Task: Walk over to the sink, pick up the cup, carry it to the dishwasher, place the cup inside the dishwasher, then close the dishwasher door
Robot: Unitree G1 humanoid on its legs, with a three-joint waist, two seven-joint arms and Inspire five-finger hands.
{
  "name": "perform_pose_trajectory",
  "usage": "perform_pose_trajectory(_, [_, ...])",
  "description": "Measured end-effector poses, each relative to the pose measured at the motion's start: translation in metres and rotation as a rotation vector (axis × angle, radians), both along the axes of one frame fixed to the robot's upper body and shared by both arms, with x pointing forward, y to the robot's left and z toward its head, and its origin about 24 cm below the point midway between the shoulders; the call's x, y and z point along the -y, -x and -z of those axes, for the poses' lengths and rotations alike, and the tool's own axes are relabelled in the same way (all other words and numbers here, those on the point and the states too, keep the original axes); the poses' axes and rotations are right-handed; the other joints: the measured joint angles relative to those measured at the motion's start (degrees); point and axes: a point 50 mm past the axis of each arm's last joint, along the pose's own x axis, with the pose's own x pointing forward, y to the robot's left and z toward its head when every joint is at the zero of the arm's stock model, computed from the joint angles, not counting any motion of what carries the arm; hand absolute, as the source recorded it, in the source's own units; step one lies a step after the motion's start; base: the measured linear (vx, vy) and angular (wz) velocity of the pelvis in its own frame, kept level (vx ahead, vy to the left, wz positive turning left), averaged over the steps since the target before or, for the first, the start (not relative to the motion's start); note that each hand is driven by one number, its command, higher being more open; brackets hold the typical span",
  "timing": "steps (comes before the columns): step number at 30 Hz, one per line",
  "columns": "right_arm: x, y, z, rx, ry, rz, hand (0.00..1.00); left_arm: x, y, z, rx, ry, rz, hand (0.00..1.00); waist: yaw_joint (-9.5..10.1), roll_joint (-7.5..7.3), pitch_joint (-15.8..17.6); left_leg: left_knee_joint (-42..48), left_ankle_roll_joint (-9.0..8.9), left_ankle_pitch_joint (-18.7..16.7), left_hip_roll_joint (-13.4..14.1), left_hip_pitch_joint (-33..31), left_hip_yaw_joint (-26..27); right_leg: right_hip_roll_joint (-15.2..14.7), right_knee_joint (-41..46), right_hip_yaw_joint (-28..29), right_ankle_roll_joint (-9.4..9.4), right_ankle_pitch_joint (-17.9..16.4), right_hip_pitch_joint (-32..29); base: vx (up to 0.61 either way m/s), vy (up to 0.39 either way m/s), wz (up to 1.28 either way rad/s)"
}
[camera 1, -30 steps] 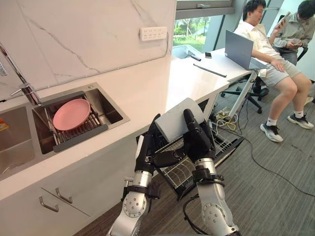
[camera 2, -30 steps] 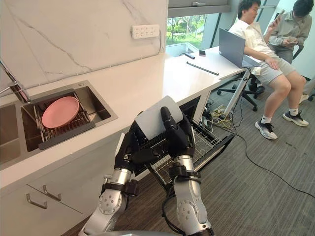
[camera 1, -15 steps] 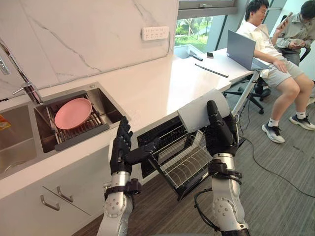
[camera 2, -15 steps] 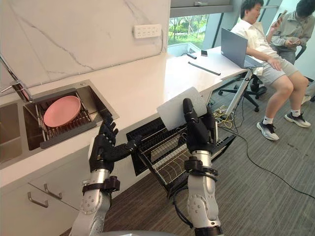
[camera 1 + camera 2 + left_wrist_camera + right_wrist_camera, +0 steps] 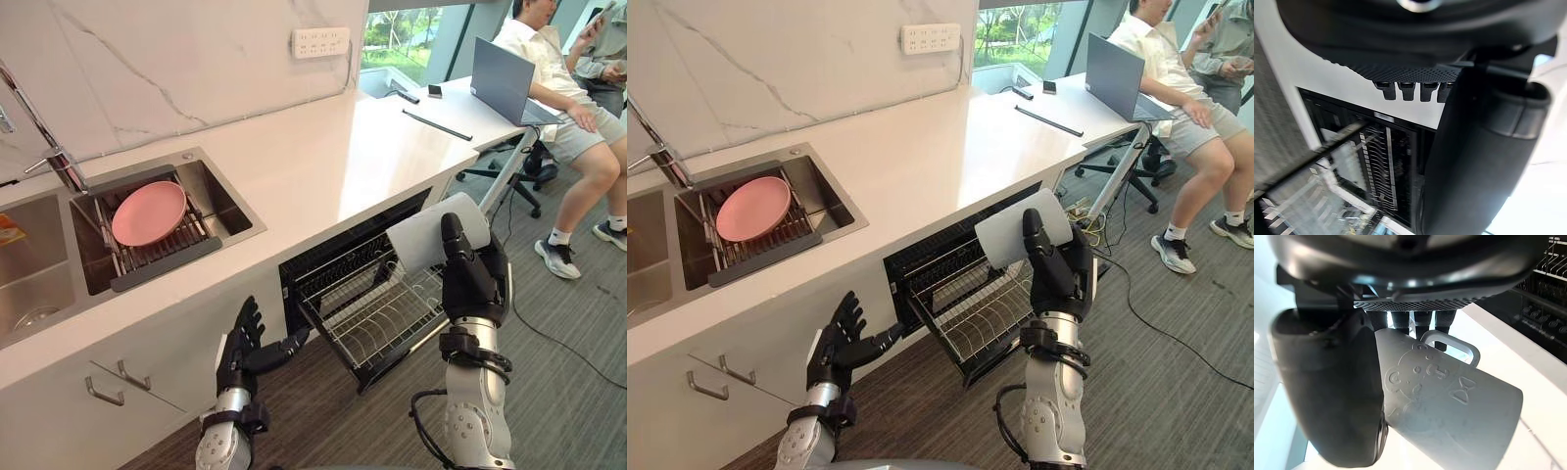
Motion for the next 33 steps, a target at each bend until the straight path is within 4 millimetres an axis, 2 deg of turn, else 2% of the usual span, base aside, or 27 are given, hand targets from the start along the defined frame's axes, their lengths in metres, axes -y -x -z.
perform_pose_trajectory(4, [0.001,0.000,0.005,-0.032,0.033,0.005,0.00,-0.011,0.016,0.030,-0.155,-0.046,-0.015,1.00,-0.02,-0.02,0.5,0.0,0.00,0.0,-0.1,0.0,-0.2,-0.1,0.2,-0.2,0.01,-0.2,0.0,-0.01,-0.009,0.02])
perform_pose_trajectory(7, [0.002,0.000,0.008,-0.045,0.046,0.001,0.00,-0.016,0.028,0.045,-0.246,-0.106,0.019,1.00,0.01,-0.07,1.2,-0.1,-0.01,0.0,-0.1,0.0,-0.3,-0.1,0.3,-0.4,0.01,-0.3,0.0,-0.01,-0.012,0.02])
perform_pose_trajectory(9, [0.002,0.000,0.020,-0.092,0.048,-0.006,0.00,-0.019,0.041,0.060,-0.342,-0.146,0.053,1.00,0.01,0.05,1.3,-0.3,0.00,0.1,-0.2,0.0,-0.5,-0.1,0.3,-0.5,0.14,-0.4,0.0,0.01,-0.021,0.04])
perform_pose_trajectory(12, [0.001,0.001,0.033,-0.157,0.064,-0.011,0.00,-0.023,0.053,0.072,-0.427,-0.163,0.059,1.00,0.05,0.59,1.8,-0.4,0.00,0.2,-0.2,0.0,-0.6,-0.1,0.3,-0.7,0.17,-0.5,0.0,0.00,-0.015,0.02])
perform_pose_trajectory(18, [0.007,0.002,0.040,-0.196,0.094,0.008,0.00,-0.029,0.062,0.082,-0.499,-0.169,0.022,1.00,0.11,1.70,2.8,-0.4,-0.09,0.5,-0.2,0.1,-1.3,0.0,0.5,-1.3,0.14,-0.5,0.3,-0.03,-0.019,0.04])
perform_pose_trajectory(26, [0.014,0.001,0.039,-0.233,0.282,-0.002,0.00,-0.032,0.054,0.084,-0.503,-0.199,0.040,1.00,0.22,1.71,4.2,-0.8,-0.23,0.9,-0.1,-0.3,-1.9,0.0,1.1,-1.9,0.08,-0.7,-0.3,-0.04,-0.016,0.04])
perform_pose_trajectory(29, [0.020,-0.005,0.043,-0.277,0.365,-0.018,0.00,-0.033,0.051,0.084,-0.498,-0.204,0.043,1.00,0.66,1.69,4.6,-0.8,-0.18,1.0,-0.2,-1.4,-1.9,0.0,1.3,-1.9,0.14,-0.7,-1.5,0.00,0.000,0.00])
perform_pose_trajectory(33, [0.028,-0.025,0.034,-0.280,0.487,-0.027,0.00,-0.034,0.037,0.080,-0.457,-0.228,0.062,1.00,1.37,1.60,8.1,0.7,0.04,0.9,-0.4,-4.0,-2.3,-0.6,4.5,-2.3,0.22,-2.0,-4.4,0.00,-0.002,0.05])
